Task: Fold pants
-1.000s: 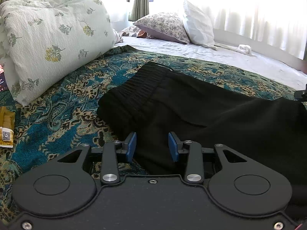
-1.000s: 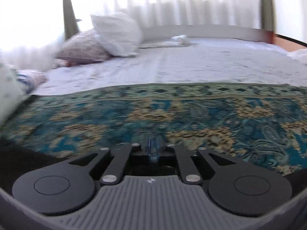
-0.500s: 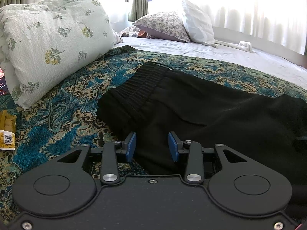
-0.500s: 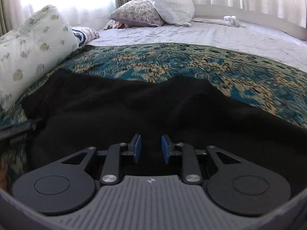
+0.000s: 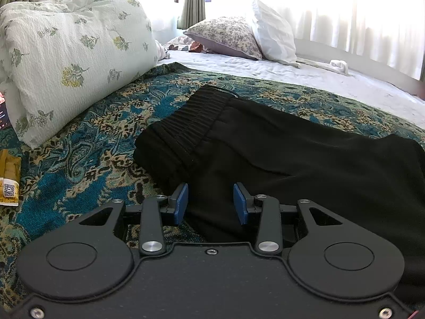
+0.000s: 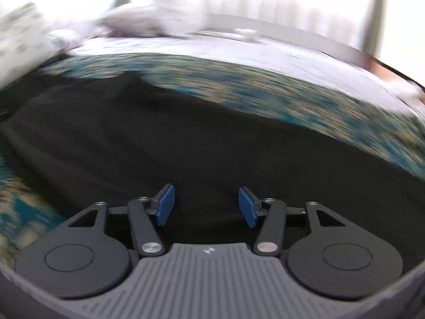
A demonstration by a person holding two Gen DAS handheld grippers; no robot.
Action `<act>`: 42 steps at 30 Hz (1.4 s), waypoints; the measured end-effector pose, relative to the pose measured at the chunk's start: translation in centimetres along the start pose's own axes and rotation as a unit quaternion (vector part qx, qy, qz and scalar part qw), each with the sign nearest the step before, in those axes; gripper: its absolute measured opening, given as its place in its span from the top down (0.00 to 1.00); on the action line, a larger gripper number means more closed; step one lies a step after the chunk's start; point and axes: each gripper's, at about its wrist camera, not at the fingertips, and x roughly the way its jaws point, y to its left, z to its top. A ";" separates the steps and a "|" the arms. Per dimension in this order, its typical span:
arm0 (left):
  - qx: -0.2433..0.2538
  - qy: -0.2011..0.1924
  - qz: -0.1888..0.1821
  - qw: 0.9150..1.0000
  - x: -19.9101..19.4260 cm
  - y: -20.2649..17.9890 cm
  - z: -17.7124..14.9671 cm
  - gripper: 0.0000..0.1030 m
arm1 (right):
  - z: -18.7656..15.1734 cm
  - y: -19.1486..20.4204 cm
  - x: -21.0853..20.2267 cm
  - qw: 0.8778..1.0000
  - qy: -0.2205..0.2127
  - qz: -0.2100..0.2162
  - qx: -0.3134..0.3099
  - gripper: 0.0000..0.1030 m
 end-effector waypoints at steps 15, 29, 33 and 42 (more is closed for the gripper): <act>-0.007 0.001 -0.004 1.000 0.2 0.3 0.0 0.62 | -5.5 -23.7 -4.3 0.952 -0.031 -0.230 0.199 0.28; 0.017 -0.063 -0.058 0.996 -5.5 -3.0 2.0 0.19 | -12.9 -24.9 -12.3 0.890 -0.145 -0.193 0.387 0.29; 0.053 -0.050 -0.104 0.992 -7.6 -7.7 1.7 0.17 | -12.3 -25.0 -11.6 0.889 -0.134 -0.190 0.394 0.26; 0.147 -0.020 -0.239 0.960 -11.8 -21.9 -4.0 0.13 | -11.2 -28.3 -8.3 0.873 -0.127 -0.156 0.445 0.25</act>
